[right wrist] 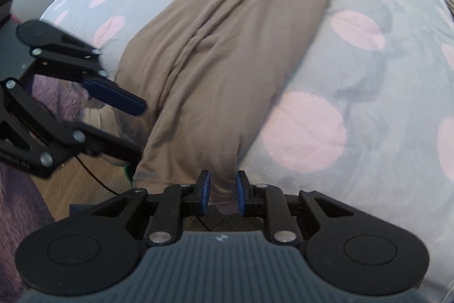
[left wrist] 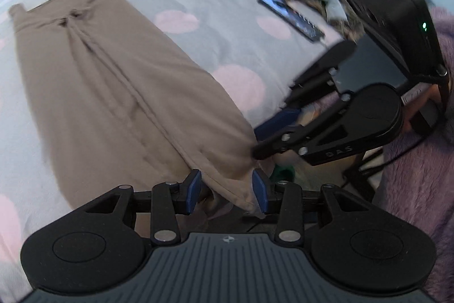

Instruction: Fold clothes

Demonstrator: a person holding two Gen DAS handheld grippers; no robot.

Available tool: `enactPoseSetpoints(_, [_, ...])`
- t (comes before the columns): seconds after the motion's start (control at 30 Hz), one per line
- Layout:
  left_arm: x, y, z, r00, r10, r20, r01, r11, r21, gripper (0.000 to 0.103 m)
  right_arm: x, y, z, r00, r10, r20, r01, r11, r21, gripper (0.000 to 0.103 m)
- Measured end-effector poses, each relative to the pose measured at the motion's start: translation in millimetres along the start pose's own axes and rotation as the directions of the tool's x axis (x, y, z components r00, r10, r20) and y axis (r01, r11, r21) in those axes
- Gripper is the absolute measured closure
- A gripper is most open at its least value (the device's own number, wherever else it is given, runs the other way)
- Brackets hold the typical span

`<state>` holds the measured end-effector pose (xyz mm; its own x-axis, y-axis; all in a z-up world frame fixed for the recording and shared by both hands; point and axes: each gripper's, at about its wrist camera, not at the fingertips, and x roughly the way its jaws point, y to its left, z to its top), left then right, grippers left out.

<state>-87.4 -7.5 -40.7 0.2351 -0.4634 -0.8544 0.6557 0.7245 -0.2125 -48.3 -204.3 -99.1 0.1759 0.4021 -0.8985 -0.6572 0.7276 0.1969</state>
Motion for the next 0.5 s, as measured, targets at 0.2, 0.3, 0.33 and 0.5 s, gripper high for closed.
enactPoseSetpoints(0.2, [26, 3, 0, 0.994, 0.057, -0.090, -0.053, 0.997, 0.050, 0.078, 23, 1, -3, 0.998, 0.023, -0.054, -0.025, 0.999, -0.034, 0.083])
enactPoseSetpoints(0.3, [28, 8, 1, 0.993, 0.061, -0.101, -0.057, 0.997, 0.043, 0.089, 35, 2, -5, 0.996, 0.034, -0.081, -0.038, 0.998, -0.050, 0.096])
enactPoseSetpoints(0.33, [28, 8, 1, 0.992, 0.065, -0.110, -0.061, 0.997, 0.046, 0.094, 38, 2, -6, 0.995, 0.038, -0.090, -0.043, 0.998, -0.055, 0.096])
enactPoseSetpoints(0.5, [33, 10, -7, 0.978, 0.095, -0.183, -0.086, 0.995, 0.055, 0.098, 41, -2, -11, 0.985, 0.071, -0.156, -0.073, 0.997, -0.004, 0.098])
